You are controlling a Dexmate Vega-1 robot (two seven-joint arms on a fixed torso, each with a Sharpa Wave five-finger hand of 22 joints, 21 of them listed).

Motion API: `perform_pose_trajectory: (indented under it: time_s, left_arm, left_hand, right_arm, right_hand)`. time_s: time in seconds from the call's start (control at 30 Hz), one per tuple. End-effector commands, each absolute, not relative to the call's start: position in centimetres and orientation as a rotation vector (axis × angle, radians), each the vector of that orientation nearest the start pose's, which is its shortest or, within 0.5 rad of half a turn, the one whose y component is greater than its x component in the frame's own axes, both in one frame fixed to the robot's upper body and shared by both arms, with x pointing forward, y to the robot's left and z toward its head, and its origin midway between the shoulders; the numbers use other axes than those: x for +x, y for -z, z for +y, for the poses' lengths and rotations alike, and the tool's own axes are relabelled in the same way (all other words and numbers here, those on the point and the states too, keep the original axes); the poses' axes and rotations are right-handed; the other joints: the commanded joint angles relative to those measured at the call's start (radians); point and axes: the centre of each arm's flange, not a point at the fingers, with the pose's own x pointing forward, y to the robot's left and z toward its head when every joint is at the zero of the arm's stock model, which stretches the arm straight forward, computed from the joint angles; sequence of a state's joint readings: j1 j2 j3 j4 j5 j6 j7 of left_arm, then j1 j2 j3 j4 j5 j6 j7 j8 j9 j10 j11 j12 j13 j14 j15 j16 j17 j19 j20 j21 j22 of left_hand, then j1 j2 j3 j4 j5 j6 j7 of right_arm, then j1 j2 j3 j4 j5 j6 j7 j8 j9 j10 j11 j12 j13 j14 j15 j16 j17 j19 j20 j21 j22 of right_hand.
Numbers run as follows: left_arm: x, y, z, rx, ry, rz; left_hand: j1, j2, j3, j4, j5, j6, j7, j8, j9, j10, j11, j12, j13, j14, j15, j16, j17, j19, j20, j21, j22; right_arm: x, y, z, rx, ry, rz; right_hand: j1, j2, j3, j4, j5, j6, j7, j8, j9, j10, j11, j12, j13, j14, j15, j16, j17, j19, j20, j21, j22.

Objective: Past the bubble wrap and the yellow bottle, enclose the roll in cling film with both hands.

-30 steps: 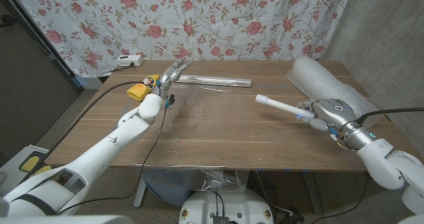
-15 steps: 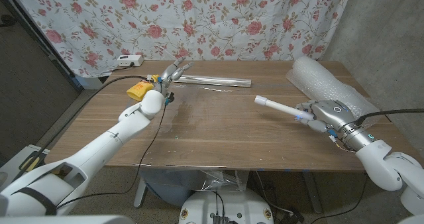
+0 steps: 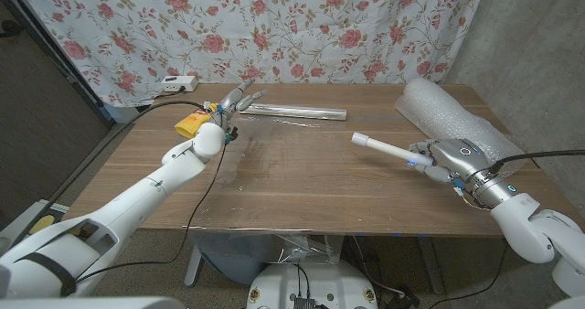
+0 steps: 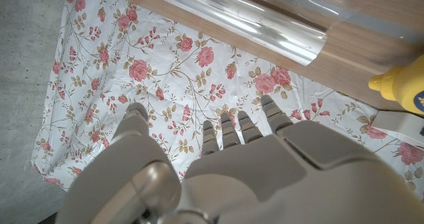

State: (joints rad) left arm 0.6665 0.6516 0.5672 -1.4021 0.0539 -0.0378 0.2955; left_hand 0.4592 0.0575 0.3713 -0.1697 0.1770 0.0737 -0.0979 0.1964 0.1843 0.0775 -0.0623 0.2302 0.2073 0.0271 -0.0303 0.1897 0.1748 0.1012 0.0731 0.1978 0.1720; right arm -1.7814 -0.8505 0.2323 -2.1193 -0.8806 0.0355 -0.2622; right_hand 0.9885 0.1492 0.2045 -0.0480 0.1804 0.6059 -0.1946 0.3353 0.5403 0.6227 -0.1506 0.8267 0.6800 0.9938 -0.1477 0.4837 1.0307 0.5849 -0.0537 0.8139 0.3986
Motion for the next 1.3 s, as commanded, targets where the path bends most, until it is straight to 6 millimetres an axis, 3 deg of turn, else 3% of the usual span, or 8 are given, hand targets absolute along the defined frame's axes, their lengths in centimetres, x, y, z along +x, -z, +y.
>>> perform_pose_trajectory:
  time_s: [0.03, 0.1, 0.3, 0.33, 0.37, 0.43, 0.97, 1.3]
  left_arm:
    - [65.5, -4.6, 27.9, 0.907, -0.15, -0.668]
    - [65.6, -4.8, 28.0, 0.917, -0.147, -0.663]
    - [65.6, -5.4, 27.9, 1.021, -0.186, -0.658]
    - [65.6, -5.5, 27.9, 1.033, -0.189, -0.657]
    - [65.6, -5.5, 27.9, 1.047, -0.191, -0.658]
    - [65.7, -5.5, 27.9, 1.06, -0.193, -0.651]
    - [65.6, -6.9, 27.8, 1.177, -0.223, -0.631]
    - [65.3, -8.3, 28.0, 1.258, -0.238, -0.614]
  left_hand:
    - [0.026, -0.006, 0.011, -0.002, -0.002, 0.02, 0.006, 0.01, 0.004, 0.016, 0.007, 0.006, 0.005, 0.016, -0.002, 0.001, 0.001, 0.027, -0.048, 0.011, 0.001]
    - [0.034, -0.01, 0.012, -0.001, -0.002, 0.033, 0.01, 0.014, 0.006, 0.029, 0.008, 0.01, 0.005, 0.024, -0.001, 0.002, 0.001, 0.053, -0.063, 0.017, 0.001]
    - [0.049, -0.019, 0.012, -0.002, -0.002, 0.05, 0.013, 0.018, 0.008, 0.054, -0.004, 0.019, 0.007, 0.048, -0.016, 0.007, 0.001, 0.072, -0.072, 0.015, -0.001]
    - [0.054, -0.02, 0.013, -0.002, -0.001, 0.059, 0.023, 0.021, 0.009, 0.058, -0.006, 0.02, 0.007, 0.051, -0.017, 0.007, 0.001, 0.074, -0.074, 0.014, -0.001]
    - [0.067, -0.023, 0.015, -0.002, 0.0, 0.085, 0.059, 0.029, 0.012, 0.067, -0.006, 0.023, 0.009, 0.058, -0.019, 0.005, 0.001, 0.082, -0.078, 0.012, -0.001]
    - [0.088, -0.02, 0.021, -0.002, 0.002, 0.125, 0.073, 0.042, 0.016, 0.088, -0.007, 0.031, 0.012, 0.071, -0.019, 0.006, 0.001, 0.093, -0.081, 0.009, -0.001]
    - [0.145, -0.033, 0.029, -0.009, 0.005, 0.157, 0.065, 0.051, 0.025, 0.125, -0.027, 0.043, 0.019, 0.119, -0.028, 0.012, 0.001, 0.132, -0.089, 0.009, -0.001]
    - [0.161, -0.039, 0.028, -0.001, 0.003, 0.132, 0.065, 0.039, 0.028, 0.105, -0.016, 0.033, 0.022, 0.102, -0.023, 0.001, 0.002, 0.119, -0.081, -0.001, 0.0]
  right_arm:
    - [42.9, 7.9, -34.7, -1.67, 0.23, -0.715]
    - [42.9, 7.9, -34.7, -1.67, 0.23, -0.716]
    - [43.1, 7.8, -34.5, -1.67, 0.224, -0.714]
    - [43.2, 7.8, -34.5, -1.672, 0.221, -0.715]
    - [43.2, 7.8, -34.5, -1.671, 0.22, -0.715]
    - [43.2, 7.8, -34.5, -1.672, 0.221, -0.713]
    - [43.2, 7.7, -34.7, -1.675, 0.219, -0.721]
    - [43.0, 7.6, -34.7, -1.681, 0.226, -0.736]
  right_hand:
    - [0.023, 0.038, 0.333, 0.11, 0.007, 0.016, -0.01, -0.003, 0.005, 0.054, -0.047, 0.007, 0.005, 0.003, -0.082, -0.005, 0.003, -0.003, -0.105, 0.01, 0.002]
    - [0.023, 0.038, 0.333, 0.11, 0.007, 0.016, -0.01, -0.004, 0.006, 0.055, -0.047, 0.007, 0.005, 0.005, -0.082, -0.005, 0.004, -0.004, -0.105, 0.012, 0.001]
    - [0.022, 0.037, 0.333, 0.109, 0.007, 0.018, -0.01, -0.007, 0.008, 0.057, -0.045, 0.006, 0.004, 0.008, -0.082, -0.006, 0.009, -0.008, -0.104, 0.019, 0.0]
    - [0.022, 0.037, 0.333, 0.109, 0.007, 0.018, -0.01, -0.008, 0.008, 0.056, -0.046, 0.006, 0.004, 0.008, -0.082, -0.007, 0.009, -0.008, -0.104, 0.02, -0.001]
    - [0.022, 0.037, 0.333, 0.109, 0.007, 0.018, -0.01, -0.008, 0.008, 0.058, -0.044, 0.006, 0.003, 0.009, -0.082, -0.007, 0.009, -0.008, -0.105, 0.021, -0.001]
    - [0.021, 0.037, 0.333, 0.108, 0.007, 0.019, -0.01, -0.01, 0.008, 0.055, -0.044, 0.006, 0.005, 0.009, -0.082, -0.008, 0.01, -0.01, -0.104, 0.024, -0.002]
    - [0.018, 0.037, 0.334, 0.106, 0.007, 0.022, -0.01, -0.018, 0.013, 0.058, -0.047, 0.004, 0.005, 0.01, -0.082, -0.021, 0.01, -0.017, -0.106, 0.042, -0.008]
    - [0.016, 0.037, 0.334, 0.104, 0.007, 0.024, -0.011, -0.024, 0.016, 0.056, -0.048, 0.004, 0.009, 0.014, -0.082, -0.026, 0.014, -0.022, -0.106, 0.056, -0.013]
